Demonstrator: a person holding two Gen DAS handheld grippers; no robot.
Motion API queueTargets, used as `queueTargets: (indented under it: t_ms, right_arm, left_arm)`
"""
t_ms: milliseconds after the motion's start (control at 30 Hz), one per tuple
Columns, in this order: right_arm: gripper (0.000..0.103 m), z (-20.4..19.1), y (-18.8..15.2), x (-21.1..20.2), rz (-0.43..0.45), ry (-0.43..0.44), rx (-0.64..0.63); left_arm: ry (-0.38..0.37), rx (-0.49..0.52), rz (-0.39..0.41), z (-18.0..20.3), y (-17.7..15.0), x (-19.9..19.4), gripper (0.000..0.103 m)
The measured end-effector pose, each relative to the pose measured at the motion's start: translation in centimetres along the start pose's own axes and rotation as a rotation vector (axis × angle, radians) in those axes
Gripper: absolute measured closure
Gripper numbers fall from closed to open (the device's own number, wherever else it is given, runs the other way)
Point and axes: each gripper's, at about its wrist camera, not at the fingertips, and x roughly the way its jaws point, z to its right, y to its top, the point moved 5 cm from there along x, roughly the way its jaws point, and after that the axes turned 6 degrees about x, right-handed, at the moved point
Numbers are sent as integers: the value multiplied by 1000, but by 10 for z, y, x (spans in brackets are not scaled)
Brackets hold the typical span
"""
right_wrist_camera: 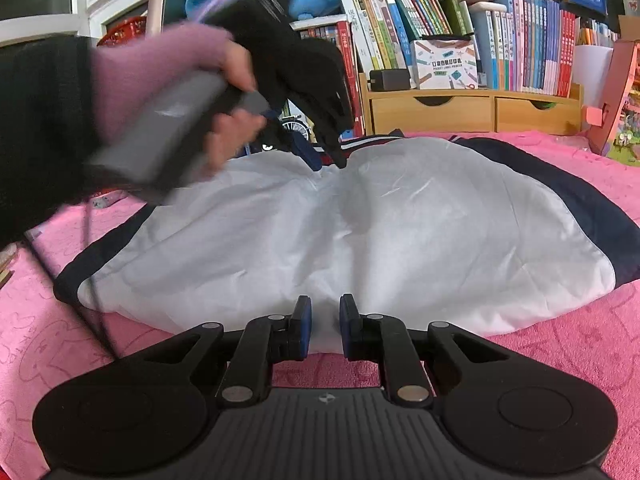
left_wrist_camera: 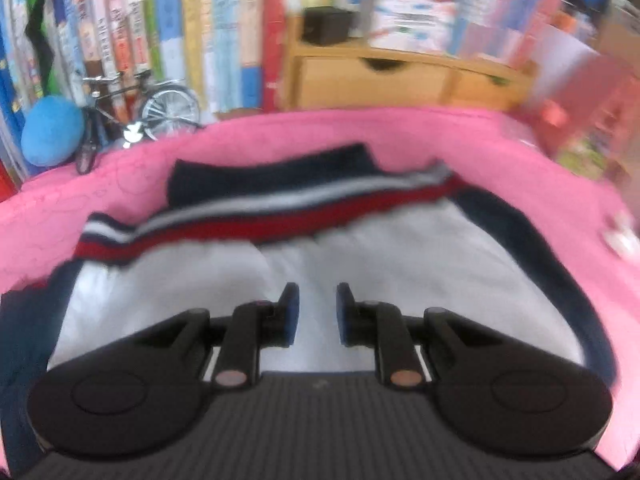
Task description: Fold clothes
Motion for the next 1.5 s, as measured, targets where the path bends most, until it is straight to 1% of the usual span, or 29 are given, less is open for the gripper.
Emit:
queueTargets:
  t_ms: [133,300,367,467,533,600,733,900,1033,1167,1200,1333,1400,1500]
  right_arm:
    - [86,-1,0,0,3,-7,-6]
    - [86,-2,-1,-1,6,-10,-12]
    - [86,-2,-1,-1,7,-9,-12]
    - [86,-2,-1,-2,9,-6,-12]
    - [86,-2,-1,-3,12,-4,-12]
    - [86,-1,-1,-3,12,-3,-10]
    - [86,-1,0,-3,13,-1,-6]
    - [86,0,0,-2,14,6,2]
    - [86,-2,0,-2,16,1,-7]
    - [86,-1,1,0,16,-4,-7]
    - [86,-2,2,0,18,-7,-10]
    - [85,-2,2,0,23,-12,-17]
    - [84,-3,2,2,25,-15,-24]
    - [82,-3,3,3,28,-15,-37]
  left_arm:
    - [-59,66,-85,24,-40,-25,84]
    - [-119,57,-177,39,-76,-38,84]
    - [-119,67,-195,45,-85,-38,84]
    - [-78,66,-217,43,-91,-27,83]
    - [-89,24,-201,36,-87,-21,81]
    - [-79,9,-184,33,-79,-17,81]
    - [-15,0,-139,24,-55,-1,80]
    - [44,-105,-75,-5,-15,30,81]
    - [131,-117,-40,-18,19,54,81]
    - [105,-229,-42,-36,38,69,84]
    - [97,-236,-45,-37,39,70,84]
    - [89,-201,-29,-36,34,65,83]
    - [96,-182,-27,-32,29,60,82]
    - [122,-126,-17,-23,22,47,81]
